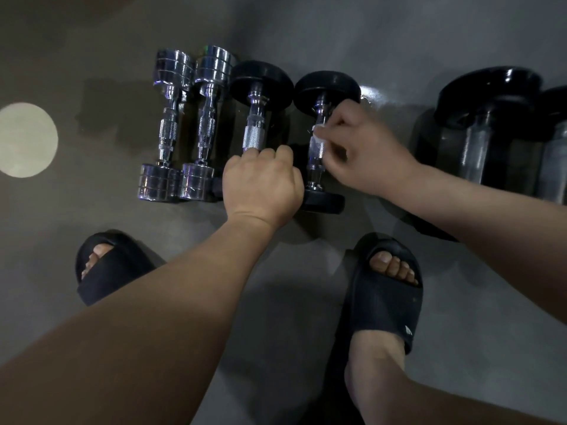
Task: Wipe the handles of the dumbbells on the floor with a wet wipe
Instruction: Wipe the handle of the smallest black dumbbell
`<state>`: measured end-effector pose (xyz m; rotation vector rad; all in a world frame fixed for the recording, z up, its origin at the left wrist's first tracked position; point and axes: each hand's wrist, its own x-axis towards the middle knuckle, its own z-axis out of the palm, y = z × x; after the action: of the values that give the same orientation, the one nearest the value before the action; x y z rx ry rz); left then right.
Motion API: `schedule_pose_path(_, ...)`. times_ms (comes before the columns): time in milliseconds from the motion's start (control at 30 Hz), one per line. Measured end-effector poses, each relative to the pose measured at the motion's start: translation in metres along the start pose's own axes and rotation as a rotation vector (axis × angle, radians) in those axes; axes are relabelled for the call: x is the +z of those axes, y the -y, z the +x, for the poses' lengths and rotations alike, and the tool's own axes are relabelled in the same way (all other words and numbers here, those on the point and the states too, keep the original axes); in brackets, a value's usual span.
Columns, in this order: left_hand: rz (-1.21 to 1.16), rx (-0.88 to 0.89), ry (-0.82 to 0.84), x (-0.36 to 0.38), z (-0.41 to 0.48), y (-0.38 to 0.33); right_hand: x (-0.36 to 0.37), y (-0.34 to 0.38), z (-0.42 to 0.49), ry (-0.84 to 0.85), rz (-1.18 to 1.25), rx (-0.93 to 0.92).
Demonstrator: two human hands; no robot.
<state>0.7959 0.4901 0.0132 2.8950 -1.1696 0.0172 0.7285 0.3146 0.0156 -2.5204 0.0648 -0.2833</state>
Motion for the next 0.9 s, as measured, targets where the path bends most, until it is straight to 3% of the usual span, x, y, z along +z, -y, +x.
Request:
schedule_pose_path(100,0.014,0.008,-0.017,0.001,0.0,0.0,-0.004,0.001,-0.006,0.011,0.046,0.007)
schedule_pose_path(300,0.017,0.004,-0.003,0.001,0.0,-0.001,0.003,-0.006,0.015,-0.173,0.055,0.268)
schedule_pose_path(467,0.009,0.003,-0.001,0.0,0.0,0.0,0.016,0.001,0.001,-0.193,0.169,0.249)
schedule_pose_path(667,0.003,0.005,0.057,-0.002,0.0,-0.002,0.005,-0.002,-0.011,0.026,0.153,-0.009)
schedule_pose_path(833,0.01,-0.002,0.062,-0.002,0.001,-0.001,0.012,-0.011,0.005,-0.158,0.093,0.196)
schedule_pose_path(900,0.003,-0.006,0.077,-0.002,0.001,-0.001,0.014,-0.008,-0.003,-0.144,0.094,0.174)
